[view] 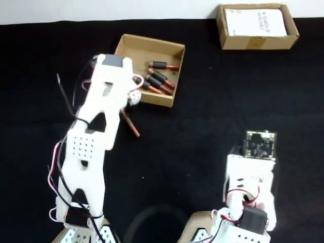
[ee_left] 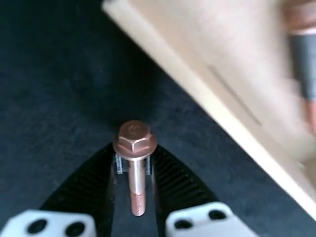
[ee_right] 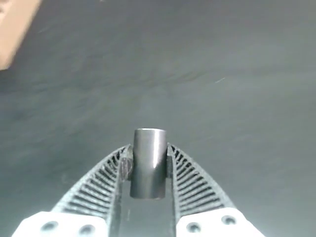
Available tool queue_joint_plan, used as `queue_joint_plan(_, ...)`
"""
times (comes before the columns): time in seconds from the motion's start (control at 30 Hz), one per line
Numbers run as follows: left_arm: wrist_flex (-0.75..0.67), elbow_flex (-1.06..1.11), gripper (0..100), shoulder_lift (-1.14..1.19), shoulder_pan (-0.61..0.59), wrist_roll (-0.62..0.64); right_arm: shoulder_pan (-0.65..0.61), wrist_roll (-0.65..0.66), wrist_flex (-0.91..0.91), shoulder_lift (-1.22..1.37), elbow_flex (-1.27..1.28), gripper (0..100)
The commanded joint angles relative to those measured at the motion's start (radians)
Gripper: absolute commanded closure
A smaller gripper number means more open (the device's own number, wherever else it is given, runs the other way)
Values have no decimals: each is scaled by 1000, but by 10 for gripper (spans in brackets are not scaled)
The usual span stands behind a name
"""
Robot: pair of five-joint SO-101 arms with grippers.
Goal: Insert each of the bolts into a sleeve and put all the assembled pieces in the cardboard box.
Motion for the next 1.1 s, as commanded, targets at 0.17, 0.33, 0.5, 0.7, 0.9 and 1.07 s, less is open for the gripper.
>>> queue_joint_plan(0.17, 17, -15, 991, -429, 96, -201, -355, -97, 42, -8, -88, 992)
queue_joint_plan(0.33, 21, -13, 991, -694, 220, -341, -567, -80, 19, -2, -81, 992)
queue_joint_plan(0.5, 26, -10, 991, -928, 321, -486, -604, -72, -102, -1, -82, 992)
queue_joint_plan(0.7, 37, 119, 991, -1170, 372, -609, -630, -72, -136, -1, -91, 992)
queue_joint_plan(0.9, -52, 461, 991, -1402, 389, -623, -654, -75, -130, -1, -81, 992)
queue_joint_plan(1.07, -358, 788, 991, -1518, 384, -623, -691, -78, -176, -12, -90, 992)
